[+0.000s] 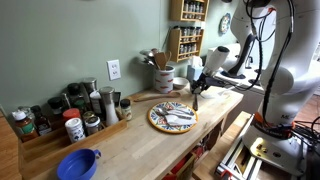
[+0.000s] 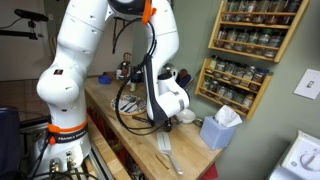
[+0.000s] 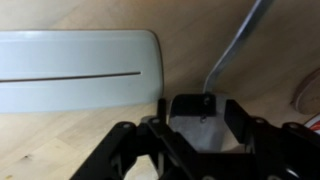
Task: Flip the spatula over on the table
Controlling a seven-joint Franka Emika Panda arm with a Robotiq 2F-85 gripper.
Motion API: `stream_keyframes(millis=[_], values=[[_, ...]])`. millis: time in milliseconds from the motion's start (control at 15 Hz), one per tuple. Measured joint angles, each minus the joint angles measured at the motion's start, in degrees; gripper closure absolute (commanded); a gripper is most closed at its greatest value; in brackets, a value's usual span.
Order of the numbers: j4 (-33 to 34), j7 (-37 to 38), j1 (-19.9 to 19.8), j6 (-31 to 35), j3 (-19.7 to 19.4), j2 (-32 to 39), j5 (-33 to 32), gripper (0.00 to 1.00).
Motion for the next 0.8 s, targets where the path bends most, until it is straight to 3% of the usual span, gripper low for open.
stream_keyframes(millis=[200,333,600,800], values=[[-0.3,9.8,7.5,-4.1,-5.6,-0.8,-6.2,0.0],[-0.8,15.2,15.1,-7.1,-11.6,-0.8,-8.7,0.0],[-2.7,19.0,32.0,-11.9,-25.5,0.0,-8.0,0.0],[-4.7,17.8,44.7,-14.4,-36.0,1.8,-2.1,0.0]])
